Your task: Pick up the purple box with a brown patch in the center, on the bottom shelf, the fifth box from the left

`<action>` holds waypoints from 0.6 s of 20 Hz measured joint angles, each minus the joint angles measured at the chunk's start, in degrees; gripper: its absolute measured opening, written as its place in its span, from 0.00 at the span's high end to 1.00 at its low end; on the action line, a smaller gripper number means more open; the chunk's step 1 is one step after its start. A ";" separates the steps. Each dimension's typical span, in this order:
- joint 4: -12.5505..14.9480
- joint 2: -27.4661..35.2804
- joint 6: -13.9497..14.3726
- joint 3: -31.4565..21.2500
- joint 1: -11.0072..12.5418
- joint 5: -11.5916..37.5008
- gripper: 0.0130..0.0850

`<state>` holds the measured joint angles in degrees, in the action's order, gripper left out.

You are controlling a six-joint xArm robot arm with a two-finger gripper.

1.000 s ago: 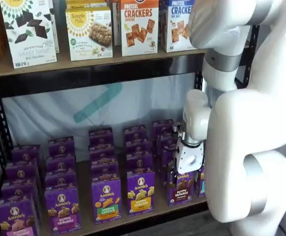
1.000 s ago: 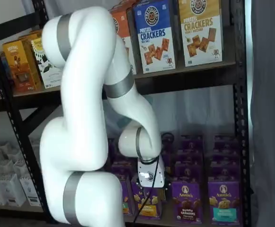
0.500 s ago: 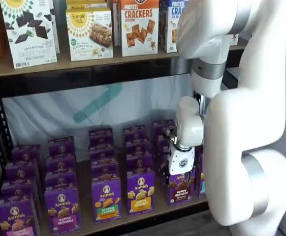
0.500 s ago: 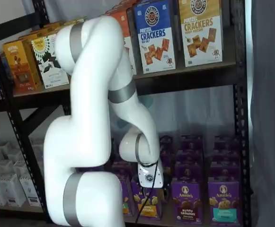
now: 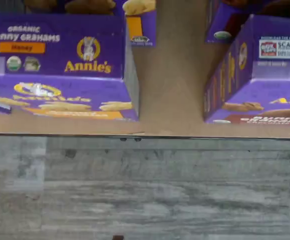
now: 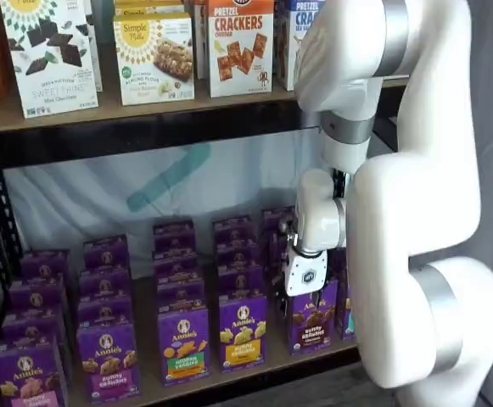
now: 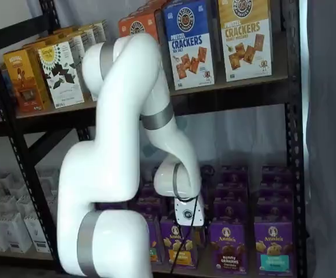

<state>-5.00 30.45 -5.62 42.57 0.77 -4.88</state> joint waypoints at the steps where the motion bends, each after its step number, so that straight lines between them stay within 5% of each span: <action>1: 1.89 0.81 1.25 1.18 0.70 -0.52 0.00; 4: 13.12 3.31 9.63 4.75 3.56 -2.08 0.00; 9: 15.12 7.68 9.15 10.46 5.90 -4.04 0.00; 12: 13.68 10.09 6.84 13.50 6.78 -4.09 0.00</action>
<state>8.68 40.53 1.22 56.06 7.55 -8.98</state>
